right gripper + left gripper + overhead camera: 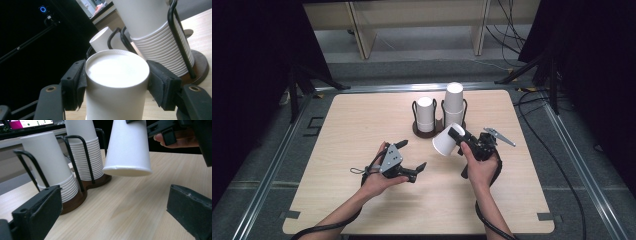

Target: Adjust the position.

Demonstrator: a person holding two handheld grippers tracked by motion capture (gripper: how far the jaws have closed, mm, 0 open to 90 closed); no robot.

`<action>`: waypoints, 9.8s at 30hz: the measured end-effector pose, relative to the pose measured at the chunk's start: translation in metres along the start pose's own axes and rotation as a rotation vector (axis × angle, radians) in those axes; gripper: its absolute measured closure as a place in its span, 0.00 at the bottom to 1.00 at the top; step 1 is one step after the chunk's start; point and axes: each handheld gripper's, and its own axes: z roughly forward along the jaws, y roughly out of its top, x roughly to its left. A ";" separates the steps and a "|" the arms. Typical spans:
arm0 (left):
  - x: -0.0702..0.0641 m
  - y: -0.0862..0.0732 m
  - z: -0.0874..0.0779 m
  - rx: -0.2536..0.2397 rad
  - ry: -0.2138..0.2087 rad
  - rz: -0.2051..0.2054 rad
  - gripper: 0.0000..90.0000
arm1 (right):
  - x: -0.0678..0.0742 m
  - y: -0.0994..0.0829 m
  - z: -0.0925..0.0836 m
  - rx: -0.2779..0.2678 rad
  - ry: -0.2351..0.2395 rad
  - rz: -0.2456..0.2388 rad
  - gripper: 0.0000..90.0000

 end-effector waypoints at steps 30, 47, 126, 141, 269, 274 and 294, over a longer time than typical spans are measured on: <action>-0.016 0.008 0.060 0.000 -0.041 0.023 0.00 | 0.002 0.002 0.003 -0.010 0.060 0.070 0.40; -0.015 0.005 0.067 0.001 -0.023 0.039 0.01 | 0.006 -0.002 0.007 0.012 0.067 0.095 0.40; 0.016 0.026 0.002 0.107 -0.148 0.081 0.35 | -0.014 0.008 -0.036 0.021 0.022 -0.378 0.28; 0.021 0.028 0.001 0.157 -0.249 0.153 0.35 | -0.020 0.001 -0.041 0.134 0.076 -0.456 0.30; 0.063 0.101 0.024 0.784 -0.578 0.573 0.34 | -0.021 0.015 -0.018 0.484 0.250 -0.740 0.27; 0.060 0.102 0.025 0.811 -0.594 0.575 0.34 | -0.020 0.015 -0.016 0.489 0.256 -0.741 0.27; 0.053 0.108 0.031 0.901 -0.614 0.621 0.34 | -0.007 0.018 -0.010 0.514 0.280 -0.780 0.28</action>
